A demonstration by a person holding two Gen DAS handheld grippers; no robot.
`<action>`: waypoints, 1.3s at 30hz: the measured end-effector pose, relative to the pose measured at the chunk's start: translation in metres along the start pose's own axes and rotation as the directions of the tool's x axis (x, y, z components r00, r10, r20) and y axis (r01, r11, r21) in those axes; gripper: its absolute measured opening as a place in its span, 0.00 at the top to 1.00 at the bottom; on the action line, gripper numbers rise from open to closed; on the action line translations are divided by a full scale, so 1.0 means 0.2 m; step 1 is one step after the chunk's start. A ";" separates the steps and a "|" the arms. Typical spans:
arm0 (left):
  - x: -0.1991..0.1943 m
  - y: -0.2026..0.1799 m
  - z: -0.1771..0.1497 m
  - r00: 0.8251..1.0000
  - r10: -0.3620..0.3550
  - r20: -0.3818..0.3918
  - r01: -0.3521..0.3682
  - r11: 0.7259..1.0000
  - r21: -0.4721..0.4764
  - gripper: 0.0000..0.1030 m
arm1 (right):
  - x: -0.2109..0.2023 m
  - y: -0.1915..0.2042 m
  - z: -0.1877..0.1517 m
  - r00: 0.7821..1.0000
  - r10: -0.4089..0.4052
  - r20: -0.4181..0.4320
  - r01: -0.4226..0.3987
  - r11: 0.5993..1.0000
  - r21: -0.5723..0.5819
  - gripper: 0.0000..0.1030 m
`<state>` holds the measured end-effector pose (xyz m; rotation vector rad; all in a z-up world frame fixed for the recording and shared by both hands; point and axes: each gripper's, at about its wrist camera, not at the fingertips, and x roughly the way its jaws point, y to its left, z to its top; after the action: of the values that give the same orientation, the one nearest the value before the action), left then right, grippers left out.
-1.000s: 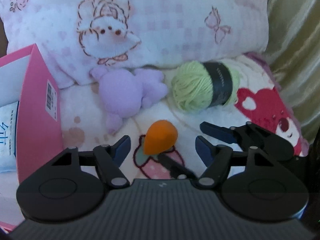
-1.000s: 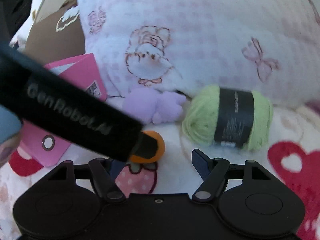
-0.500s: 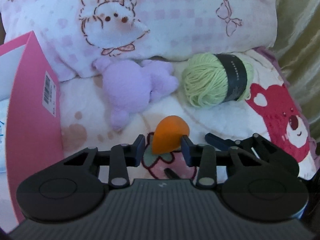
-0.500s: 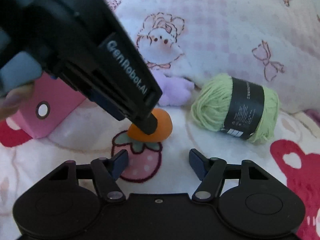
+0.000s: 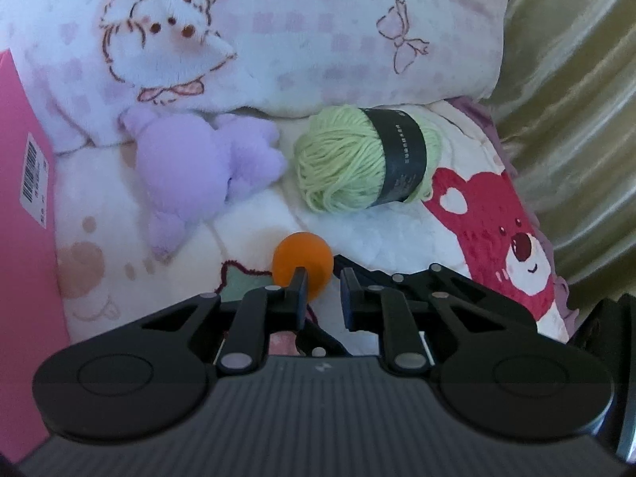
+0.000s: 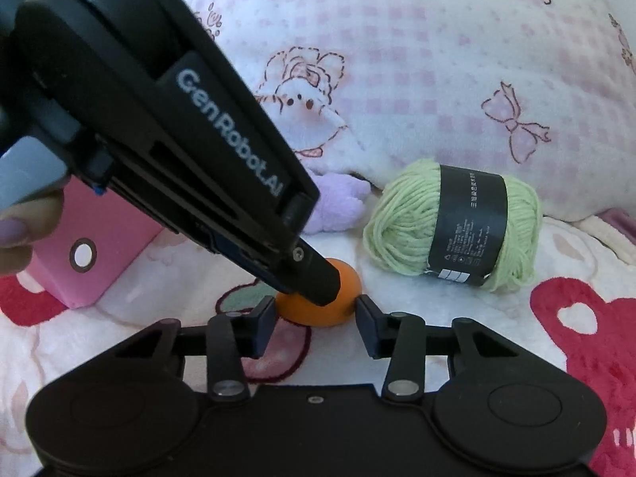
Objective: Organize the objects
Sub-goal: 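Lower the left gripper over the orange ball and close on it, then lift the orange ball with the left gripper toward the pink box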
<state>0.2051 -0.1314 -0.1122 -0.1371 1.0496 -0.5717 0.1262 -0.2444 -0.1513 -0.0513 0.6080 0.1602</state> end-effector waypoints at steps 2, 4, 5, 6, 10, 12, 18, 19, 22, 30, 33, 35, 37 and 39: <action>-0.01 0.00 0.00 1.000 0.026 0.009 -0.026 1.000 0.011 0.84 | -0.01 -0.01 0.01 1.000 0.004 -0.001 -0.004 1.000 0.014 0.53; -0.02 0.00 0.00 0.998 0.051 0.025 -0.052 0.998 0.033 0.79 | -0.01 -0.02 0.01 1.000 0.008 -0.010 -0.008 1.000 0.024 0.53; -0.01 0.01 0.01 0.998 0.060 0.027 -0.061 0.998 0.035 0.76 | -0.01 -0.03 0.01 1.000 0.007 -0.015 -0.007 1.000 0.028 0.53; 0.00 0.01 0.02 0.998 0.064 0.023 -0.064 0.997 0.032 0.75 | -0.01 -0.03 0.01 1.000 0.009 -0.019 -0.009 0.999 0.035 0.53; 0.08 0.04 0.02 0.998 0.062 -0.005 -0.062 0.997 0.035 0.73 | 0.03 -0.05 0.01 0.999 0.020 -0.040 -0.017 0.998 0.055 0.51; 0.10 0.03 0.01 0.998 0.070 0.002 -0.070 0.996 0.058 0.73 | 0.04 -0.05 0.00 0.999 0.022 -0.044 -0.019 0.998 0.060 0.51; 0.07 0.04 -0.01 0.999 0.048 0.020 -0.049 0.999 0.022 0.74 | 0.01 -0.05 -0.01 0.999 0.030 -0.037 -0.028 0.997 0.066 0.52; 0.07 0.03 -0.01 0.999 0.046 0.018 -0.047 0.999 0.017 0.74 | 0.00 -0.05 -0.01 0.999 0.030 -0.036 -0.027 0.998 0.063 0.52; 0.05 0.02 -0.03 0.999 0.044 -0.001 -0.044 0.999 0.018 0.75 | -0.04 -0.05 -0.01 0.999 0.031 -0.029 -0.029 0.998 0.058 0.52; -0.04 -0.01 -0.08 0.999 0.041 -0.017 -0.041 0.999 -0.004 0.76 | -0.15 -0.01 -0.02 0.998 0.050 -0.040 -0.049 0.998 0.026 0.52; -0.09 -0.01 -0.10 0.999 0.017 -0.028 -0.017 1.000 -0.018 0.76 | -0.19 0.01 -0.02 0.998 0.050 -0.050 -0.049 0.999 0.022 0.51; -0.12 -0.01 -0.11 0.999 0.005 -0.039 -0.005 1.000 -0.023 0.76 | -0.22 0.01 -0.02 0.996 0.059 -0.062 -0.057 0.998 0.041 0.51; -0.15 -0.02 -0.13 0.999 -0.001 -0.049 0.000 1.000 -0.023 0.76 | -0.25 0.01 -0.02 0.995 0.077 -0.071 -0.072 0.995 0.068 0.52; -0.18 -0.02 -0.15 0.999 -0.006 -0.050 0.004 1.000 -0.024 0.76 | -0.29 0.01 -0.03 0.994 0.083 -0.071 -0.078 0.994 0.073 0.52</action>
<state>0.1646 -0.1127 -0.0979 -0.1471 1.1053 -0.5695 0.0761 -0.2503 -0.1236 0.0353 0.6894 0.2157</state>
